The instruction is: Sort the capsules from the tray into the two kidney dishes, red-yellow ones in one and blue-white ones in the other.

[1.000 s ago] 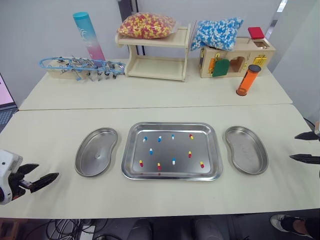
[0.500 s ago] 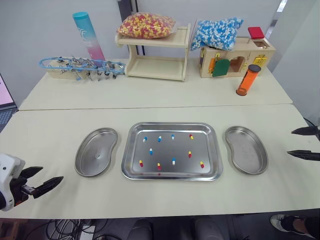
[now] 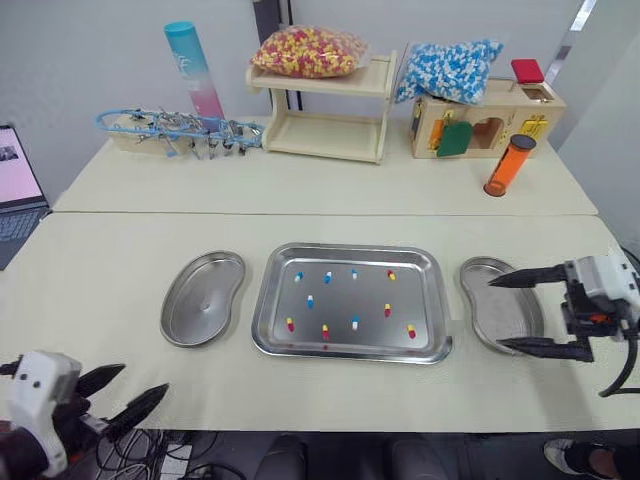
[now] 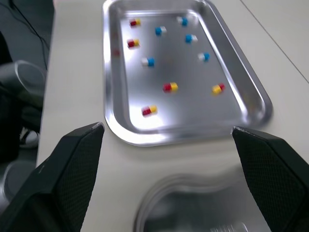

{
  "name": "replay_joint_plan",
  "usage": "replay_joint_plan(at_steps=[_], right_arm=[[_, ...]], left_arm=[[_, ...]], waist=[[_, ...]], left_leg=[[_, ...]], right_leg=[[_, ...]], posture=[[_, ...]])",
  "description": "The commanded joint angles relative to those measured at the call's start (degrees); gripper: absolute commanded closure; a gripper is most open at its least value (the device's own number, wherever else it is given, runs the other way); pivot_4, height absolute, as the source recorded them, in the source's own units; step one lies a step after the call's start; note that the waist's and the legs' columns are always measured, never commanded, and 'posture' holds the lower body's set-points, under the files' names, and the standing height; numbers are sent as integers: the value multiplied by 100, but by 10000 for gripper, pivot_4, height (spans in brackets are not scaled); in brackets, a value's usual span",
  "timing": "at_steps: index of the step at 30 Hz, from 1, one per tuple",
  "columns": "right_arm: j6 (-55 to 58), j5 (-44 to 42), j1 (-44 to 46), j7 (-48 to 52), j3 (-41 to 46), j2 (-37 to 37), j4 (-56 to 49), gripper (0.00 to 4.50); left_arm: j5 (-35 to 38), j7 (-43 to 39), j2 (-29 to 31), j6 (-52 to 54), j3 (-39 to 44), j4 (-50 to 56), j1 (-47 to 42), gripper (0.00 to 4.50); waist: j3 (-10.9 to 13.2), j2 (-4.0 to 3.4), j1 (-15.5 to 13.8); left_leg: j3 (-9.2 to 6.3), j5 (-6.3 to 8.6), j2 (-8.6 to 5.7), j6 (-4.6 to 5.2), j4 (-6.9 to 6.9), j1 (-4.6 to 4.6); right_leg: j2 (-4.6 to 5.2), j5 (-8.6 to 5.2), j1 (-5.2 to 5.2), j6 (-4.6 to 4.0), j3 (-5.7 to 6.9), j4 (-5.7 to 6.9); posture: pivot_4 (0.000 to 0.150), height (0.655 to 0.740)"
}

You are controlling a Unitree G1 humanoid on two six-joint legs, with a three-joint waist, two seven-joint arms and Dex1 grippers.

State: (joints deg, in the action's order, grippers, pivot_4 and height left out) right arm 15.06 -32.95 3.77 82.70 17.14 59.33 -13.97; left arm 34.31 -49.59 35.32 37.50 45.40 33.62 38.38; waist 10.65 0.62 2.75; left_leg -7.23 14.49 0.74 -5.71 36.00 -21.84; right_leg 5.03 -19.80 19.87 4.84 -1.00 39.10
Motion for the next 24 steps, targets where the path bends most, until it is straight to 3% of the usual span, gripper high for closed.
replay_joint_plan(at_steps=[1, 6, 13, 17, 24], right_arm=[[262, -341, -82, -212, 111, -54, -615, 410], [221, -467, -243, -206, -113, -194, -1160, 410], [383, -518, 132, -329, -431, -244, -1059, 410], [424, -490, 211, -209, -496, -153, -945, 0], [567, -531, 363, 12, -549, 39, -841, 0]], left_arm=[[257, 450, -290, 122, -207, 880, 129, 0], [22, 1444, -939, 102, -1246, 1810, -2, 0], [-708, 2867, -1572, 139, -2949, 2220, -803, 0], [-1016, 3433, -1739, 207, -3682, 2131, -1215, 8057], [-1627, 4244, -1911, 556, -4601, 1768, -1974, 8057]], waist=[[-1, 5, -50], [-3, 20, -127], [-5, 24, -114], [-8, 6, -96], [-5, 17, -110]], left_leg=[[-1, 0, 0, 0, 2, 1], [-6, 5, -2, 8, 4, 3], [-12, 5, -3, 8, 9, 8], [2, 9, -5, 15, 6, 6], [0, 17, -5, 29, 8, 4]], right_leg=[[0, 2, -8, 1, 1, -7], [0, 3, -21, 2, 8, -22], [-4, 5, -30, 3, 10, -21], [-2, 7, -27, 7, -3, -36], [-2, 8, -29, 9, 3, -40]], posture=[[1500, 7400], [1500, 7400], [1500, 7400], [1500, 7400], [1500, 7400]])
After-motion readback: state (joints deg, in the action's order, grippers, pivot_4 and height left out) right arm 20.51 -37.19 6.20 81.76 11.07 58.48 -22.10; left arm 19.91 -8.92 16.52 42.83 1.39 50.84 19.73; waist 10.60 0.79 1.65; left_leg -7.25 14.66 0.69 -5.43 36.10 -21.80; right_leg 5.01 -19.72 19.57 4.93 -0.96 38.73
